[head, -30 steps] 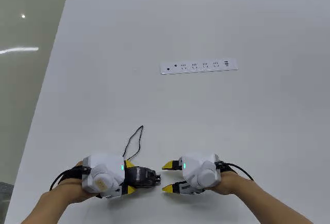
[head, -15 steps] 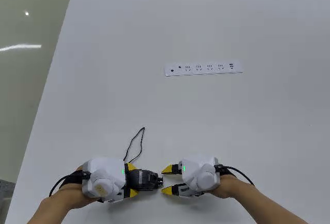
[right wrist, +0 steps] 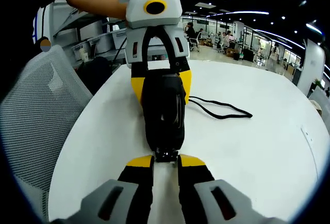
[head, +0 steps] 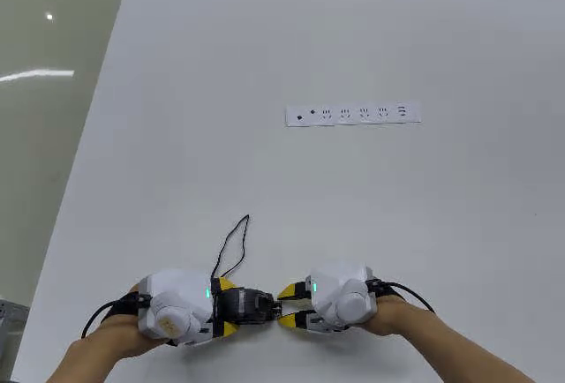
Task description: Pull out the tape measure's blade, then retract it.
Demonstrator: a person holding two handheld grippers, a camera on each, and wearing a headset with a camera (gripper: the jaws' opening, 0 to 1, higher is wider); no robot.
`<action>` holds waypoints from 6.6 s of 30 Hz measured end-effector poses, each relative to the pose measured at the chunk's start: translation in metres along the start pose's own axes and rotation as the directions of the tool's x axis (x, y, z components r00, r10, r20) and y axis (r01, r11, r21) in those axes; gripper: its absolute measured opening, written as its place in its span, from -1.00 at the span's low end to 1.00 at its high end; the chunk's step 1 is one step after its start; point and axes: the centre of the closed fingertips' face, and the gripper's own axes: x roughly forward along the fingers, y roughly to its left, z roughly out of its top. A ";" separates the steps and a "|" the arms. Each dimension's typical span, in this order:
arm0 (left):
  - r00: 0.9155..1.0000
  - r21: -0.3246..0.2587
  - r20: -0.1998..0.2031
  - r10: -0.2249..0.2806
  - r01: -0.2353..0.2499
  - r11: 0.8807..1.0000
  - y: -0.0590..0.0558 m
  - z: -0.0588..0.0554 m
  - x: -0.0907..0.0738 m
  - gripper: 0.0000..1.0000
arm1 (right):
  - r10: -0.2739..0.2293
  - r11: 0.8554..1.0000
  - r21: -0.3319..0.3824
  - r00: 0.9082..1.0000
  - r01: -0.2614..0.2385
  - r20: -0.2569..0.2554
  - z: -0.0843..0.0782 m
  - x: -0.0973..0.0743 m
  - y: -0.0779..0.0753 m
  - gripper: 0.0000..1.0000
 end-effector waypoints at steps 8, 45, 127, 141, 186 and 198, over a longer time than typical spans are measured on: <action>1.000 -0.004 0.005 -0.003 0.003 1.000 0.001 -0.001 0.000 -0.43 | 0.000 1.000 -0.001 1.000 0.000 0.008 0.004 0.003 -0.002 -0.69; 1.000 -0.018 0.010 0.006 -0.006 1.000 0.002 -0.004 -0.003 -0.43 | 0.016 0.999 -0.031 0.999 -0.017 -0.037 0.006 0.004 -0.003 -0.79; 1.000 -0.005 -0.023 0.006 -0.006 1.000 0.002 -0.008 -0.006 -0.43 | 0.012 0.999 -0.040 0.996 -0.016 -0.087 -0.009 -0.032 -0.002 -0.80; 0.999 0.005 -0.032 0.001 -0.001 1.000 0.001 -0.009 -0.006 -0.43 | 0.011 0.999 -0.038 0.996 -0.014 -0.093 -0.012 -0.038 -0.001 -0.80; 0.999 0.011 -0.042 0.002 -0.001 1.000 0.002 -0.009 -0.005 -0.43 | 0.006 0.999 -0.034 0.994 -0.010 -0.111 -0.027 -0.061 -0.002 -0.80; 0.999 0.010 -0.044 0.001 -0.001 1.000 0.001 -0.008 -0.004 -0.43 | 0.005 1.000 -0.029 0.993 -0.009 -0.118 -0.034 -0.069 -0.001 -0.80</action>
